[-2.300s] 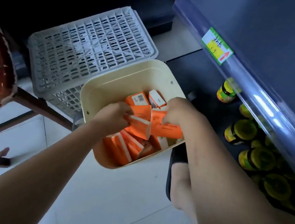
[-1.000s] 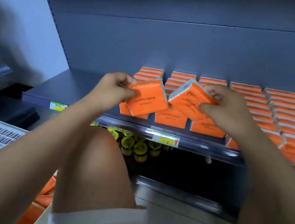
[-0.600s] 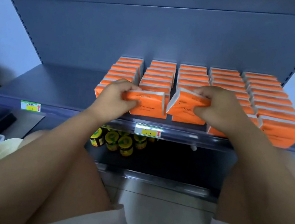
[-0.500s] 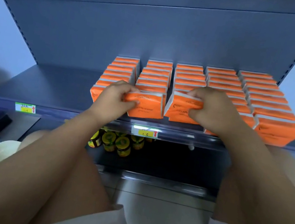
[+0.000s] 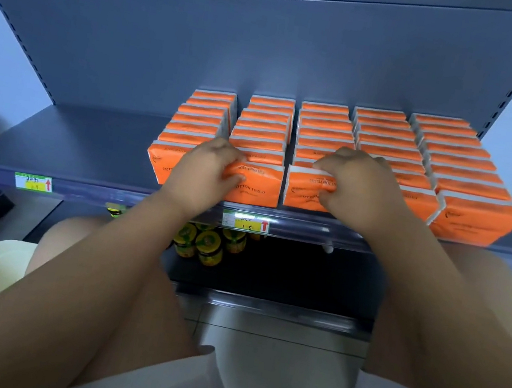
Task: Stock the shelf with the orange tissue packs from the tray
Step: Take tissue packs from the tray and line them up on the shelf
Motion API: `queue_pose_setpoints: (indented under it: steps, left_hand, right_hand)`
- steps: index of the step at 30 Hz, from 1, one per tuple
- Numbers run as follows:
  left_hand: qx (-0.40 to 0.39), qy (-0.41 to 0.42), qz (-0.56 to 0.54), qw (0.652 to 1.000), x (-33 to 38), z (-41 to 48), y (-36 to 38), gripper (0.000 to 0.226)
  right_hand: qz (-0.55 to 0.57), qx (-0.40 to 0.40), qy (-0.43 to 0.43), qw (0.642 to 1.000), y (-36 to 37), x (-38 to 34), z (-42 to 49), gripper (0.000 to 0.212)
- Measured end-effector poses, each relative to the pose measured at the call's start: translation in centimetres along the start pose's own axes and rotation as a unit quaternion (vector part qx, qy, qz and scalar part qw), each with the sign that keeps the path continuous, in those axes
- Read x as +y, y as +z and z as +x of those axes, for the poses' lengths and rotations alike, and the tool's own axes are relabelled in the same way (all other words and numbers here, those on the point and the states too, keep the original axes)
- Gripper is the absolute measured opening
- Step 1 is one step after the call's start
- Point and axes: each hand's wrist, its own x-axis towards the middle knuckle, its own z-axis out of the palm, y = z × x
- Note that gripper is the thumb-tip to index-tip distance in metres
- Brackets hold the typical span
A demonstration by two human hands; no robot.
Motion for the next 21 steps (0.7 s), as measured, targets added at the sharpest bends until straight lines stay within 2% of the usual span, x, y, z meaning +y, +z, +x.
queue_pose_setpoints:
  steps: [6,10,13,21]
  left_hand:
    - [-0.008,0.013,0.049,0.999,0.3,-0.5,0.0,0.042]
    - [-0.004,0.046,0.078,0.996,0.7,-0.7,0.0,0.049]
    - [-0.007,0.059,0.083,0.995,0.8,-0.6,0.2,0.050]
    - [-0.020,0.054,0.075,0.996,1.1,-0.5,0.4,0.047]
  right_hand:
    - [-0.031,0.004,-0.007,0.999,0.6,-0.4,-0.2,0.033]
    - [-0.035,0.013,0.010,0.999,0.7,-0.5,-0.2,0.039]
    - [-0.016,0.017,0.025,0.999,0.7,-0.7,-0.3,0.045]
    - [-0.008,0.006,0.043,0.999,0.4,-1.2,-0.3,0.041]
